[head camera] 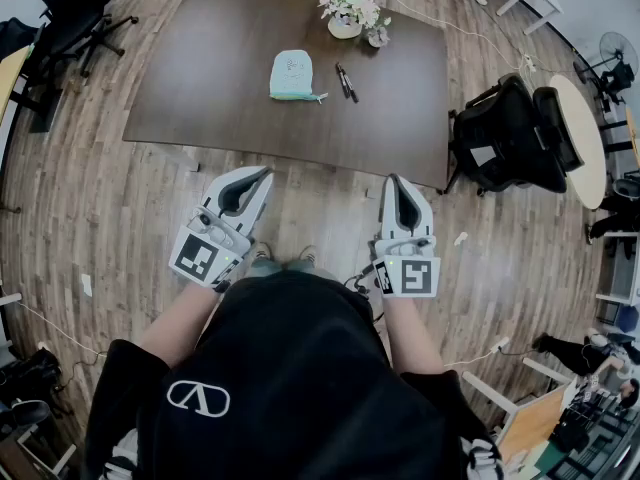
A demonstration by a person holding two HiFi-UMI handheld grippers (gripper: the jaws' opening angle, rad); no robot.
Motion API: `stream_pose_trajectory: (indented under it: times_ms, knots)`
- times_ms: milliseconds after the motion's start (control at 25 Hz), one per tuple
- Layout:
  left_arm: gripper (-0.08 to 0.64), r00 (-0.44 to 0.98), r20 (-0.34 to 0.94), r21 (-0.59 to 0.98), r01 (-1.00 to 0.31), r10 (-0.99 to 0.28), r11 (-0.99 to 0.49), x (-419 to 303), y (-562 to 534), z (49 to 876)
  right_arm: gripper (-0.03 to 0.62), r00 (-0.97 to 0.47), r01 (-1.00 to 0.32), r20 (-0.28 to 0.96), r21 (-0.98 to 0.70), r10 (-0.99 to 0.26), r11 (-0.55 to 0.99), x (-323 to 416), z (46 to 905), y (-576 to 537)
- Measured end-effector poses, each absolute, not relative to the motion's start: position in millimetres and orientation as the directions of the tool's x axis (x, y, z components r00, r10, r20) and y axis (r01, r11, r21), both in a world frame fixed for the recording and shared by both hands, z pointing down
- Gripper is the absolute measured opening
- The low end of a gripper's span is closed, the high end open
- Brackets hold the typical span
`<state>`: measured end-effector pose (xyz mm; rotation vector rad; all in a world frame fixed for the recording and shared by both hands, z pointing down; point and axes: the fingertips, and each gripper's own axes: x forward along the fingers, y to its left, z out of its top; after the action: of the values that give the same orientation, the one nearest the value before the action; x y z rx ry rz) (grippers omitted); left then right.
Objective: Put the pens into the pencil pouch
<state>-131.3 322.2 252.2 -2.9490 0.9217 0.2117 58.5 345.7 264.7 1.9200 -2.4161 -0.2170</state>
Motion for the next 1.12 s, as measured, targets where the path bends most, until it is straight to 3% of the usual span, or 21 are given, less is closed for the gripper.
stream_pose_trajectory:
  times_ms: [1120]
  knots:
    - [0.005, 0.776, -0.022, -0.099, -0.629, -0.631, -0.771, -83, 301, 289, -0.002, -0.306, -0.952, -0.139, 0.048, -0.942, 0.303, 115, 270, 340]
